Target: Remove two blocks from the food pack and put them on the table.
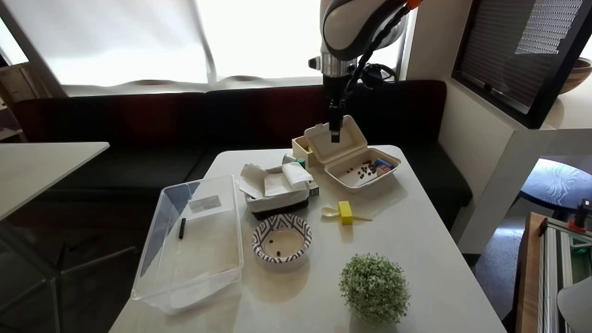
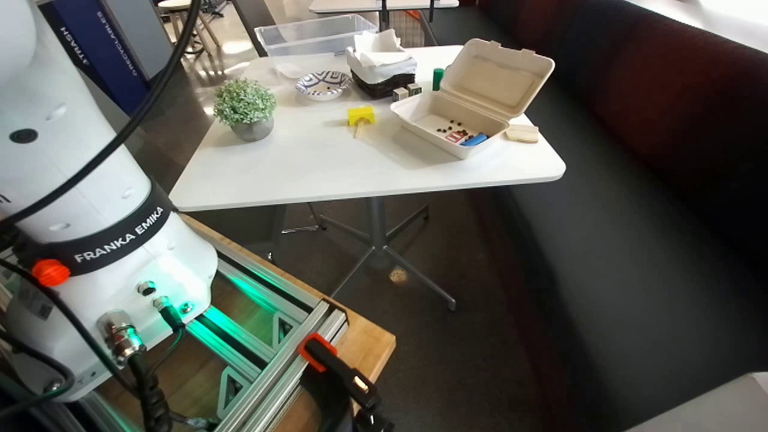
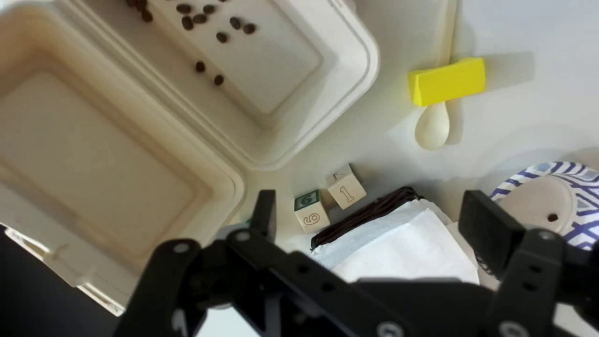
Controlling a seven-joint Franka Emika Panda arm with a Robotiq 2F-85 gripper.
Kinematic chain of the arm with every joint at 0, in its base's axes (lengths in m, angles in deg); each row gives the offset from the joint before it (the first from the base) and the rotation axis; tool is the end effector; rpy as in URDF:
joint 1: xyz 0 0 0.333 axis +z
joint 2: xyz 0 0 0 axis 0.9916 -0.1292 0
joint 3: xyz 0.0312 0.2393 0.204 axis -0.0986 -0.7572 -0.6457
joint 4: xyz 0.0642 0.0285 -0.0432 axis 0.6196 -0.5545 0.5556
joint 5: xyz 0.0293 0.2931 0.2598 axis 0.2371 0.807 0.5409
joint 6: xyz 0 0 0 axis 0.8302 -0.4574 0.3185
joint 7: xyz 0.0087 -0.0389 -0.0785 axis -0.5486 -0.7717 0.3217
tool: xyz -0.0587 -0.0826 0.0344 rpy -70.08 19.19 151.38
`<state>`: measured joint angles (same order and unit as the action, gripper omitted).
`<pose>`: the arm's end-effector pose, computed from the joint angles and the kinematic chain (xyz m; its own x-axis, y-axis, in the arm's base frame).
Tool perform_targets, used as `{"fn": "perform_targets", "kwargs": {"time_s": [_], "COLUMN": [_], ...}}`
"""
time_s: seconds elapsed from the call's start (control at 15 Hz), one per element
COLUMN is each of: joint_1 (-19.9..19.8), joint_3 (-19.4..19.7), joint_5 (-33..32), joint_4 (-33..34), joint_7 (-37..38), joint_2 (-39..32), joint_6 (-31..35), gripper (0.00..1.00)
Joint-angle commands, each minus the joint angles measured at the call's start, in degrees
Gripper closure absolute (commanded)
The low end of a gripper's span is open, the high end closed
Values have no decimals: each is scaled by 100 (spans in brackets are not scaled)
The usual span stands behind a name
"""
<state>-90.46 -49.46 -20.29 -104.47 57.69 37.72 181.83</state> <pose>0.5895 -0.0542 0.3538 0.8893 0.4573 0.0012 0.4572 -0.8893 0.0084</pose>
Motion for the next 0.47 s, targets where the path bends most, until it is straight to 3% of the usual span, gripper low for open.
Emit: {"fn": "perform_targets", "kwargs": {"time_s": [0.0,0.07,0.4], "joint_1": [131,128,147], "joint_3": [212,191,226], "joint_5": [102,24,16], "joint_4": [-949,-317,-358], "joint_7": [1018,543,579], "joint_2": [896,352,422], "joint_6": [138,-14,-13], "gripper": [0,0,0]}}
